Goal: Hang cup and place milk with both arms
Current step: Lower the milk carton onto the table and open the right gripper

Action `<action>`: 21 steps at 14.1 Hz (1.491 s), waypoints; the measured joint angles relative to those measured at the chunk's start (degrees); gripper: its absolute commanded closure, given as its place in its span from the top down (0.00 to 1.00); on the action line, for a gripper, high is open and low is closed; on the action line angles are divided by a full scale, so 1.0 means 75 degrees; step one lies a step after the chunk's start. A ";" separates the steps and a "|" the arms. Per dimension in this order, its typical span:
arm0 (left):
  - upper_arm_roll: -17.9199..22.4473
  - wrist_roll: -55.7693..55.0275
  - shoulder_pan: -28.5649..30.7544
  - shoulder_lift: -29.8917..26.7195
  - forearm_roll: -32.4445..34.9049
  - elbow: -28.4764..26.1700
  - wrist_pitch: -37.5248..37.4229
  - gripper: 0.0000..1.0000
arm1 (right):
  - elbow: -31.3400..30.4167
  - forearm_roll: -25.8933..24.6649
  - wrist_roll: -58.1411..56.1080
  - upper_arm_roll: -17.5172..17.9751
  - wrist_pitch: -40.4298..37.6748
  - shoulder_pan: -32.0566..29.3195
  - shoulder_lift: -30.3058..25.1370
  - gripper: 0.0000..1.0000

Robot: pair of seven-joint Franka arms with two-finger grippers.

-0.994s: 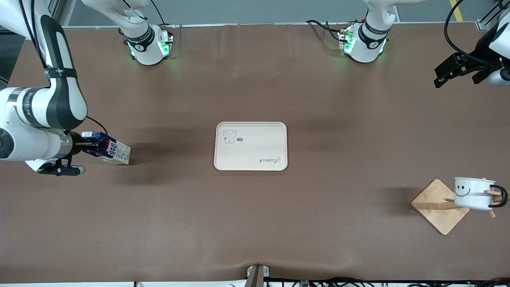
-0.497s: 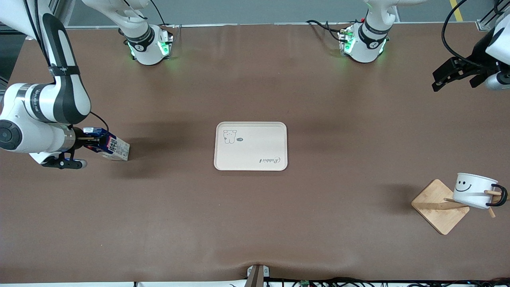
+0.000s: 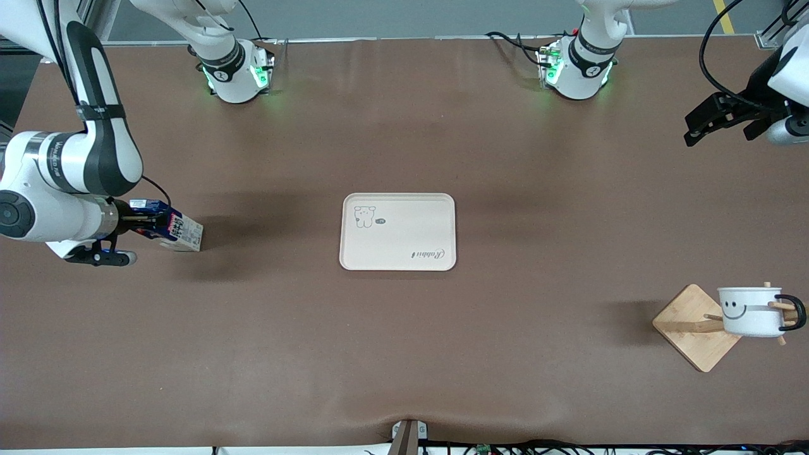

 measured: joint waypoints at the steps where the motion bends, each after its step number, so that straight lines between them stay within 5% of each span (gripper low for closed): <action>1: 0.0000 0.0000 -0.0001 0.0000 0.0000 -0.0001 0.0000 1.00 | 0.0001 0.0000 -0.0001 0.0007 -0.0001 0.0000 0.0000 1.00; 7: -0.0001 0.0000 -0.0004 0.0002 0.0000 -0.0003 0.0000 1.00 | 0.0533 0.0000 -0.0003 0.0147 0.0014 0.0066 -0.0010 1.00; 13: -0.0004 0.0000 -0.0005 0.0002 0.0000 -0.0008 0.0000 1.00 | 0.2002 0.0407 -0.0003 0.0196 -0.0086 0.0275 -0.0012 1.00; 18: -0.0005 0.0000 -0.0005 0.0002 0.0000 -0.0011 0.0000 1.00 | 0.3987 0.0619 -0.0003 0.0233 -0.1901 0.0654 -0.0098 1.00; 21: 0.0010 0.0000 0.0001 0.0002 0.0000 0.0005 0.0000 1.00 | 0.4245 0.0644 -0.0007 0.0249 -0.2856 0.1031 -0.0702 1.00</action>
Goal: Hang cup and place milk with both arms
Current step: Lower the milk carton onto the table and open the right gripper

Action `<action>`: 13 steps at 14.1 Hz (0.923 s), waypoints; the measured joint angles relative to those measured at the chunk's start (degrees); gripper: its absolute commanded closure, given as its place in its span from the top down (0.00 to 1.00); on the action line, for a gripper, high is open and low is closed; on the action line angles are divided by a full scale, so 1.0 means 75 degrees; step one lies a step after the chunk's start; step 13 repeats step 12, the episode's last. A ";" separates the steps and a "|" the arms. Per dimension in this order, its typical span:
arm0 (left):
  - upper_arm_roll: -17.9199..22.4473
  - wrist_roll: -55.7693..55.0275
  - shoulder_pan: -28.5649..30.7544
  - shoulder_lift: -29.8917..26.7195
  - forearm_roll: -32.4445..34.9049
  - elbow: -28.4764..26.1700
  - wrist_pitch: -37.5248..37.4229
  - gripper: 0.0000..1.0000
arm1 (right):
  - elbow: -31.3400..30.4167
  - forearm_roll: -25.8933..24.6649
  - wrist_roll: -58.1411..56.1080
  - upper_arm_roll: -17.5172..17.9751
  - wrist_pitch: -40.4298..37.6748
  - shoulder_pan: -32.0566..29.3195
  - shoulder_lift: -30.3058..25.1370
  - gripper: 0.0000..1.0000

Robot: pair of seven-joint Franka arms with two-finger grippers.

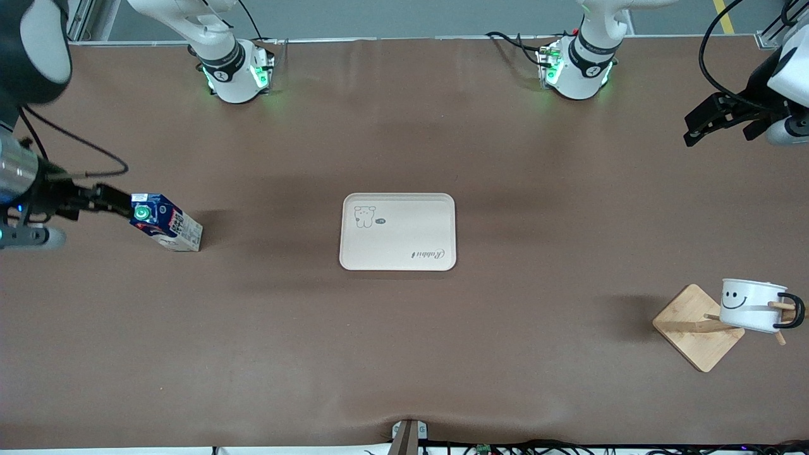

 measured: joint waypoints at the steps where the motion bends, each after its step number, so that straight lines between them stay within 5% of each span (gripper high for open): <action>1: 0.0008 0.0000 0.0002 0.0000 0.0000 0.0006 0.0000 1.00 | -0.0128 0.0000 0.0003 0.0002 -0.0127 0.0132 -0.0356 1.00; 6: 0.0020 0.0001 0.0004 0.0000 0.0000 0.0020 0.0000 1.00 | -0.1545 0.0000 -0.0698 -0.0063 0.0241 0.0175 -0.1741 1.00; 13: 0.0020 0.0017 0.0003 0.0000 0.0000 0.0022 0.0000 1.00 | -0.1833 0.0000 -0.1597 -0.0154 0.0263 -0.0150 -0.1850 1.00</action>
